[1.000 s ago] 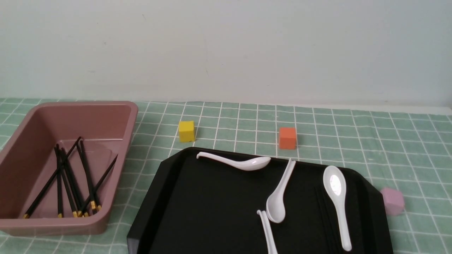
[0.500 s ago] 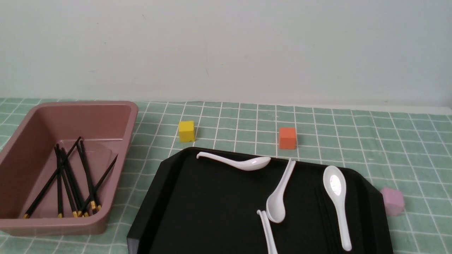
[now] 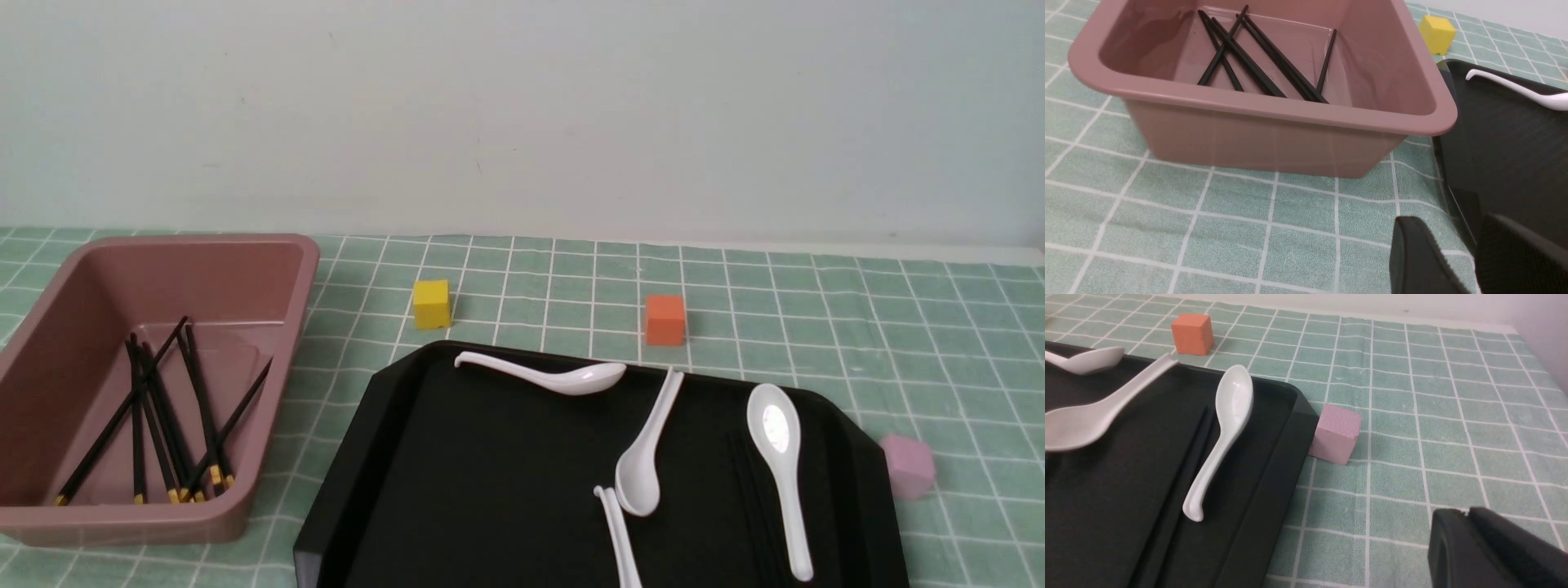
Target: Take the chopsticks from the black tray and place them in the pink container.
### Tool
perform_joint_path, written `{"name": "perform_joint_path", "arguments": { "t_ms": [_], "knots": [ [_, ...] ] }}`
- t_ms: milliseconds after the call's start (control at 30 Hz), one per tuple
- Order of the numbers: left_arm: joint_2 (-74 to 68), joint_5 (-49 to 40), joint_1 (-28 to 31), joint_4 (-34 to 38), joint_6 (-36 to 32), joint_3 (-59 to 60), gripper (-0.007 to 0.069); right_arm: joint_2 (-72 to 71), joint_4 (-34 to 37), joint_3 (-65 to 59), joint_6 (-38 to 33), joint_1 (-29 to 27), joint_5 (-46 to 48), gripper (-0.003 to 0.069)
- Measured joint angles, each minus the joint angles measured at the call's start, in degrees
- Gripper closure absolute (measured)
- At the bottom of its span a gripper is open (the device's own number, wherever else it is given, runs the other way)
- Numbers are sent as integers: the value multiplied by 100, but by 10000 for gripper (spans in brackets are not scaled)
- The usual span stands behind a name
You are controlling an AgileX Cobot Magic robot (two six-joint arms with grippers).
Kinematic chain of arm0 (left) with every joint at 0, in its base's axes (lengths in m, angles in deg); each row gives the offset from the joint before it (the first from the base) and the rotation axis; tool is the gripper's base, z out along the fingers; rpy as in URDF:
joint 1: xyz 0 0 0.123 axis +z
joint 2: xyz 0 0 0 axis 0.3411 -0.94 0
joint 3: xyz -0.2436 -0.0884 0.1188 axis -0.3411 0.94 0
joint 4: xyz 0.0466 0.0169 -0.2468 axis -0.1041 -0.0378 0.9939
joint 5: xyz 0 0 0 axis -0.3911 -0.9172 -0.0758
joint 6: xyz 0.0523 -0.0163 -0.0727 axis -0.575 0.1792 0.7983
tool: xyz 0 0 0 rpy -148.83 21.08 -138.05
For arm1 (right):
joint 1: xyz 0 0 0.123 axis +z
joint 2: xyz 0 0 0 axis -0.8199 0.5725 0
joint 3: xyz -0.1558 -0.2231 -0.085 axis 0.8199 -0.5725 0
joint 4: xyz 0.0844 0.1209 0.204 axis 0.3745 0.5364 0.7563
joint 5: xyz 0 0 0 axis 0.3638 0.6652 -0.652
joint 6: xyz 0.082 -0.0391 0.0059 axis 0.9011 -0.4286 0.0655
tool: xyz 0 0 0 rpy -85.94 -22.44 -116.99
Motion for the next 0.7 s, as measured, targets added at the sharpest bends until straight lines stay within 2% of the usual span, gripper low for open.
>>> {"name": "perform_joint_path", "arguments": {
  "t_ms": [700],
  "knots": [
    [0,0,0,0,0,0,386,0,0,0,-4,0,0,562]
  ]
}}
